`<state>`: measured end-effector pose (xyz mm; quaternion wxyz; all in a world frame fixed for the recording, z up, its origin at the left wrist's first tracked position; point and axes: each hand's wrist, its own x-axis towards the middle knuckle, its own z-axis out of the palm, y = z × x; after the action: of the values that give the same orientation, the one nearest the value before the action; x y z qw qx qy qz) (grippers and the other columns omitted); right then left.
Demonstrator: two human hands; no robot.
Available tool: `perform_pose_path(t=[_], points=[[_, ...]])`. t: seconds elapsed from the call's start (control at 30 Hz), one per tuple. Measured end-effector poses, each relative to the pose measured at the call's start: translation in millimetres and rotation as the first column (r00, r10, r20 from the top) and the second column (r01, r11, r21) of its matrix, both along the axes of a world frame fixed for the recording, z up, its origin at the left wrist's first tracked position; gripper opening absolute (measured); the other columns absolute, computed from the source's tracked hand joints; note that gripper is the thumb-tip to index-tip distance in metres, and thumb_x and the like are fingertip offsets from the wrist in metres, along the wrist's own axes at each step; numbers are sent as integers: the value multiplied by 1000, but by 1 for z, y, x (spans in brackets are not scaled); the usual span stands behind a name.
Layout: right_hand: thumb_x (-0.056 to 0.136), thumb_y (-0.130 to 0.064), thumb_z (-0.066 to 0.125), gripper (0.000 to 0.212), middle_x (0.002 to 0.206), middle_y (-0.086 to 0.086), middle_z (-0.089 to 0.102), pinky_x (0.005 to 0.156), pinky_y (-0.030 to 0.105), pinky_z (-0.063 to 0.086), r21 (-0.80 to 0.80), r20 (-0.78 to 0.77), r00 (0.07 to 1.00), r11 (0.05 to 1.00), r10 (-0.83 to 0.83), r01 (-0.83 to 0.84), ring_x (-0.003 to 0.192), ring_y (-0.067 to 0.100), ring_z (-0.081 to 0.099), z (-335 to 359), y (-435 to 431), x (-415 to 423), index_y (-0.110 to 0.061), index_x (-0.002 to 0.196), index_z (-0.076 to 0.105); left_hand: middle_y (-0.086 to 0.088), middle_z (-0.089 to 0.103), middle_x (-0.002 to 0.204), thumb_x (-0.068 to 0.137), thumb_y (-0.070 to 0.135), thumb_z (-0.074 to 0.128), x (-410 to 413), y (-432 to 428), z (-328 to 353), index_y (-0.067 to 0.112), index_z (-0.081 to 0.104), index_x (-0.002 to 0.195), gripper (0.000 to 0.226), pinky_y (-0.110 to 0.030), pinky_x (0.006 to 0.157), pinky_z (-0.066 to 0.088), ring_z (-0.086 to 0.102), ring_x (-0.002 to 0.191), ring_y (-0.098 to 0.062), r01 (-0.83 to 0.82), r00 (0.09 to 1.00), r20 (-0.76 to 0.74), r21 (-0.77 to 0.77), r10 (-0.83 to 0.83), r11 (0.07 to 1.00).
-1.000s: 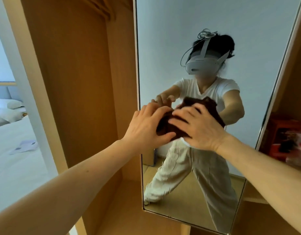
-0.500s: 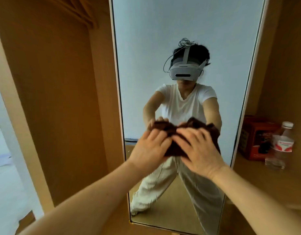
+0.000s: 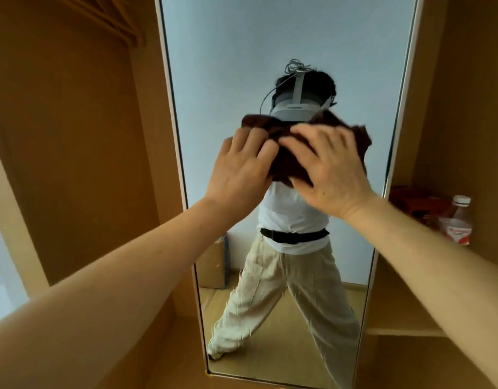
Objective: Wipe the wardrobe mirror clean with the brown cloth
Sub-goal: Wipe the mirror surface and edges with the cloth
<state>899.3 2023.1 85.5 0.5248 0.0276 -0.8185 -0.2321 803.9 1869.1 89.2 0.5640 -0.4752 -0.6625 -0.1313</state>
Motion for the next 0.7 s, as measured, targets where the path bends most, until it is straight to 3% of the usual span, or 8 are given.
perform_pose_path(t=[0.13,0.23,0.3,0.37,0.47,0.6,0.7], points=[[79,-30,57,52,129,14,54,99,49,33,-45,111,994,999,-14,19,117,33,49,-101,2,9,-14,129,53,-15,61,88,78,14,55,0,-2,-87,8,64,89,15,-42,78,40,56,82,-34,65,997,-26,-168,-70,984],[78,-32,68,48,125,8,58,96,46,42,-19,293,955,999,-43,51,114,27,54,-165,-2,19,-20,123,57,-8,61,85,81,18,44,10,-9,-146,12,62,89,20,-38,66,50,57,76,-29,84,994,100,-380,-49,921],[75,-34,71,46,121,6,61,93,43,46,-12,354,935,999,-34,41,110,25,57,-170,-2,22,-20,119,61,-3,60,84,83,23,42,12,-10,-154,16,60,91,22,-34,64,49,56,74,-24,84,992,125,-432,-33,898],[77,-38,67,46,120,7,60,92,44,45,40,365,931,999,-18,3,108,26,56,-146,2,21,-19,119,60,-2,60,85,82,28,54,11,-9,-135,16,61,91,17,-37,69,48,56,77,-23,60,997,63,-412,-38,909],[78,-40,60,52,124,12,56,95,48,40,99,288,958,995,2,-32,111,31,53,-74,11,16,-14,124,55,-8,61,83,74,26,73,7,-5,-77,12,63,87,22,-43,73,45,58,78,-30,7,999,-34,-262,-16,965],[83,-39,54,53,129,13,52,96,49,38,99,153,988,995,-23,8,115,33,50,-2,17,13,-15,130,50,-16,62,89,78,32,64,2,2,-7,4,62,90,30,-41,63,42,57,81,-36,0,997,-76,-128,-10,992],[81,-38,54,56,132,12,50,99,47,33,-2,88,996,1000,-19,19,117,32,46,-20,13,14,-18,132,47,-15,62,91,81,25,60,2,5,-13,6,62,89,21,-42,67,42,57,82,-36,20,996,-90,-84,-27,996]])
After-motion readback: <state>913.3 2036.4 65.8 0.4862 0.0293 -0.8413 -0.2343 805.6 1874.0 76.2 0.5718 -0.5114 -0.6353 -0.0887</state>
